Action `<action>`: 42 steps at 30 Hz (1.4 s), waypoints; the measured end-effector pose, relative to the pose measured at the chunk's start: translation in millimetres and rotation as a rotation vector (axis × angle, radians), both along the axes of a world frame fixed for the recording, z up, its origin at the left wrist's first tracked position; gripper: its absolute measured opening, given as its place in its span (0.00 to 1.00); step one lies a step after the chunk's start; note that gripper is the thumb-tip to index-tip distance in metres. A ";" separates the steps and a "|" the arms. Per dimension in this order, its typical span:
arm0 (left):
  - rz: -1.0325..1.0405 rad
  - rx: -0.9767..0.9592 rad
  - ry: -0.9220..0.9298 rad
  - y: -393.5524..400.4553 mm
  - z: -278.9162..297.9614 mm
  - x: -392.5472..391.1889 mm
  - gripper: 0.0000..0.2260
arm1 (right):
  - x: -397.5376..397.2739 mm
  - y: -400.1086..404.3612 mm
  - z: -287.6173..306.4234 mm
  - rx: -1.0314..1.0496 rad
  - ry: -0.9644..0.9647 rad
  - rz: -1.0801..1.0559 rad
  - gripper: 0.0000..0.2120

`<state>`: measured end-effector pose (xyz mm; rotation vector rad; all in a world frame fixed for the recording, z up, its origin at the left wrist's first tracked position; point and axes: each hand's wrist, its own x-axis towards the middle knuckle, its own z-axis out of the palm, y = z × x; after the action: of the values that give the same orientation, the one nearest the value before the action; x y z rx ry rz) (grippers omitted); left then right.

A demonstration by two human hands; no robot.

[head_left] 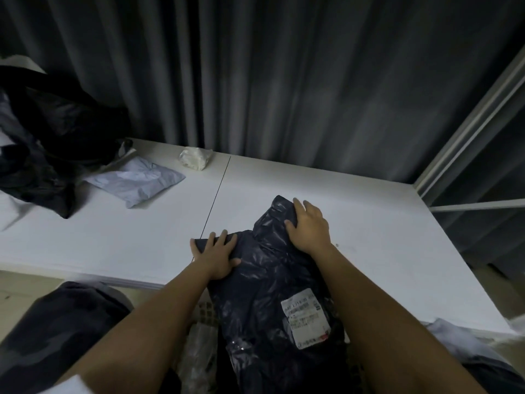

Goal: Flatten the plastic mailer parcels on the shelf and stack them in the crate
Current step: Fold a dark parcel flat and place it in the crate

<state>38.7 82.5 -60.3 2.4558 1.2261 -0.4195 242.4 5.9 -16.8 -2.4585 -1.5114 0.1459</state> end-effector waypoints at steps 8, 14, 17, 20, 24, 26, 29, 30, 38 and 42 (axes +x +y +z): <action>-0.018 0.002 0.018 18.4 -17.4 7.6 0.27 | 26.3 25.5 -15.8 0.107 0.220 -0.225 0.13; -0.064 0.074 0.057 45.2 -18.2 32.3 0.28 | 82.9 -7.8 -19.5 0.083 0.303 -0.477 0.12; -0.091 0.125 0.076 51.6 -15.7 47.5 0.28 | 74.2 -8.6 -27.3 0.103 0.024 -0.418 0.17; -0.065 0.209 0.074 47.5 -11.3 56.6 0.27 | 52.5 -4.9 -31.1 0.047 -0.244 -0.127 0.29; 0.045 0.088 -0.006 22.7 -5.0 66.5 0.26 | 16.1 -4.4 -47.1 -0.205 -0.162 0.211 0.41; 0.039 0.033 -0.036 11.7 -8.1 67.3 0.28 | 9.2 -7.9 -61.6 -0.284 -0.175 0.262 0.46; -0.005 0.050 -0.010 8.2 -21.3 60.2 0.30 | 11.4 -11.4 -71.4 -0.323 -0.172 0.222 0.47; -0.007 0.065 -0.015 9.2 -25.0 57.8 0.31 | 14.9 -12.2 -71.2 -0.332 -0.154 0.187 0.45; 0.001 0.149 -0.066 13.0 -32.6 57.3 0.31 | 38.5 -17.5 -72.8 -0.373 0.000 0.014 0.39; 0.007 0.155 -0.063 12.5 -33.0 56.8 0.31 | 38.0 -18.5 -73.9 -0.328 0.006 0.007 0.40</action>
<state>95.5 95.0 -93.3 2.5719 1.2840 -0.2511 280.5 -12.6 -90.7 -2.6955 -1.6030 0.4346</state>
